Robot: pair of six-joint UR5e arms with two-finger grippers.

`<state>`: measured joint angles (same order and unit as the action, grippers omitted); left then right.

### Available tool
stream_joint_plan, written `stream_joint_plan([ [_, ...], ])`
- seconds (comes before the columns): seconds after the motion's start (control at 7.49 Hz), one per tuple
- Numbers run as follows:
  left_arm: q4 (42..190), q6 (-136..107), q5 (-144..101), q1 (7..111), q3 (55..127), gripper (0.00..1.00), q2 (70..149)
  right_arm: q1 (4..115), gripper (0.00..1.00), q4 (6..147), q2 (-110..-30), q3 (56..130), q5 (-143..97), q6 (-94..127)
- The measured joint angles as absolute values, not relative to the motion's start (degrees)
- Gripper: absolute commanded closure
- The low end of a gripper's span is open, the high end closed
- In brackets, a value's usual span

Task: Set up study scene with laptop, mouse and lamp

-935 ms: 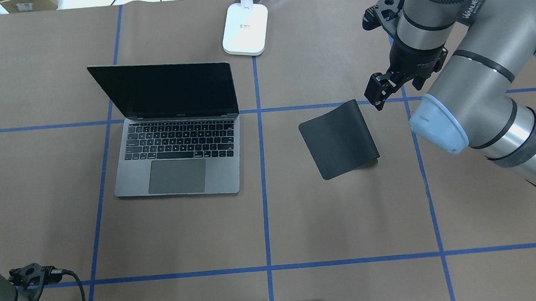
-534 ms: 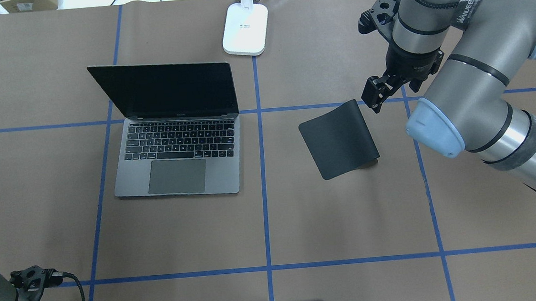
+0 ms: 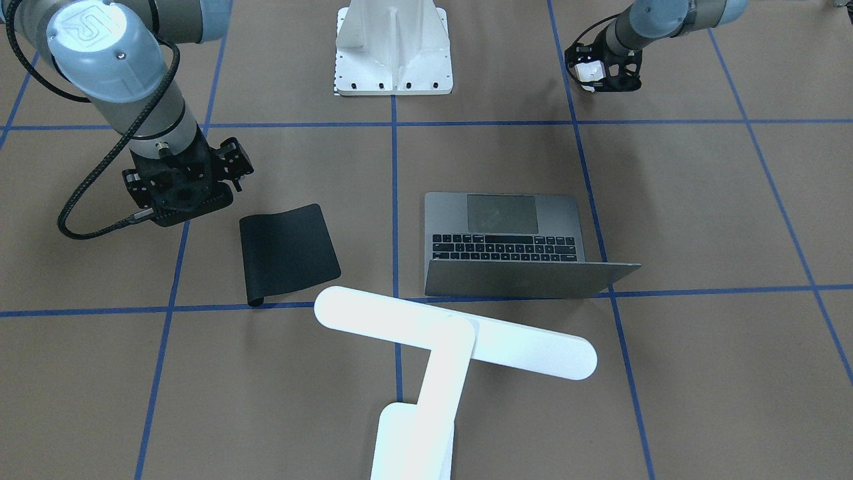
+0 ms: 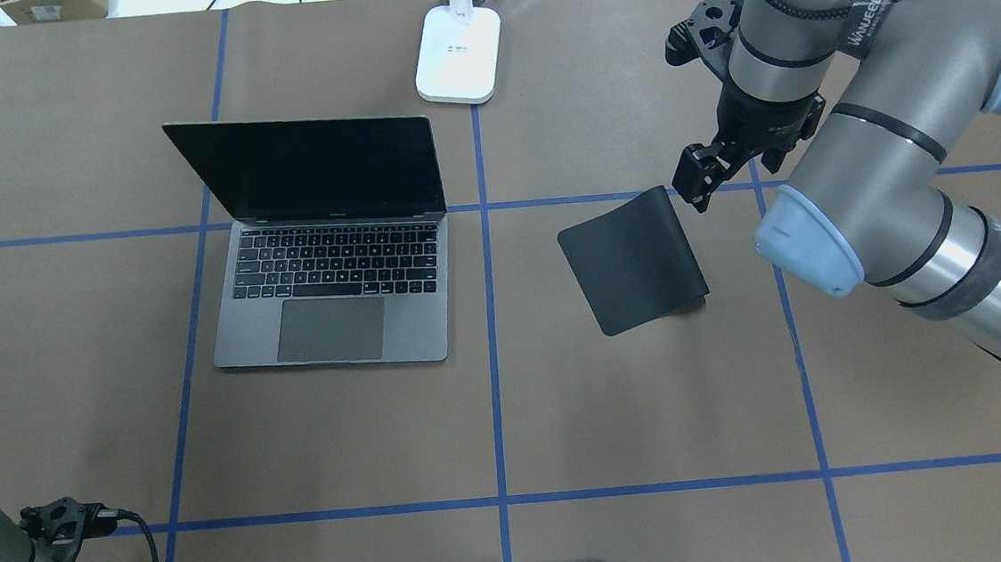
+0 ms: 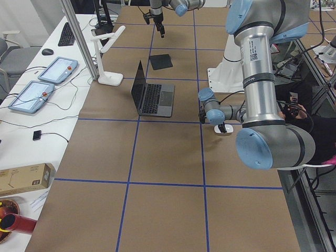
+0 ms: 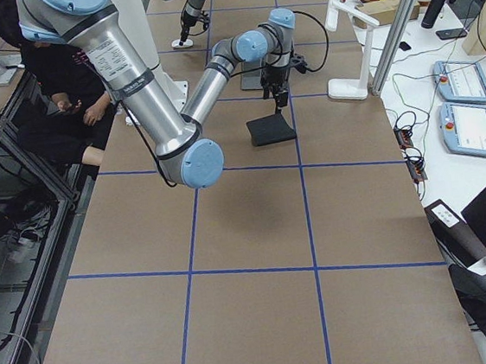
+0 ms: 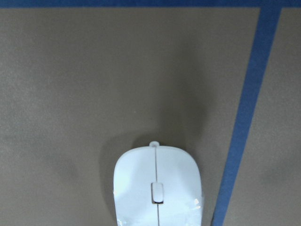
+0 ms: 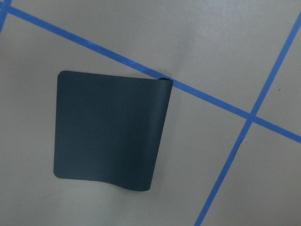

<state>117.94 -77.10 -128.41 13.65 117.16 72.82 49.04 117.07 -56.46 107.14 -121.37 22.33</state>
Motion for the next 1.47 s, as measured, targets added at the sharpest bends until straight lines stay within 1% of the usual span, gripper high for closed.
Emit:
stream_joint_plan([
  [0.67,118.19,-75.06,-128.76,13.63,115.85,0.13,73.24,48.78,0.00,117.07,-56.18,107.14,-120.77,22.41],
  [1.07,118.20,-74.81,-129.60,13.62,115.07,0.17,74.48,48.76,0.00,117.07,-56.08,107.14,-120.76,22.44],
  [1.2,118.16,-74.76,-129.93,13.62,114.92,0.21,74.64,48.75,0.00,117.07,-56.08,107.14,-120.76,22.44],
  [1.34,118.12,-74.73,-130.08,13.62,114.75,0.29,74.73,48.70,0.00,117.07,-56.08,107.14,-120.76,22.47],
  [1.47,118.08,-74.72,-130.15,13.62,114.64,0.33,74.76,48.65,0.00,117.07,-56.07,107.14,-120.76,22.49],
])
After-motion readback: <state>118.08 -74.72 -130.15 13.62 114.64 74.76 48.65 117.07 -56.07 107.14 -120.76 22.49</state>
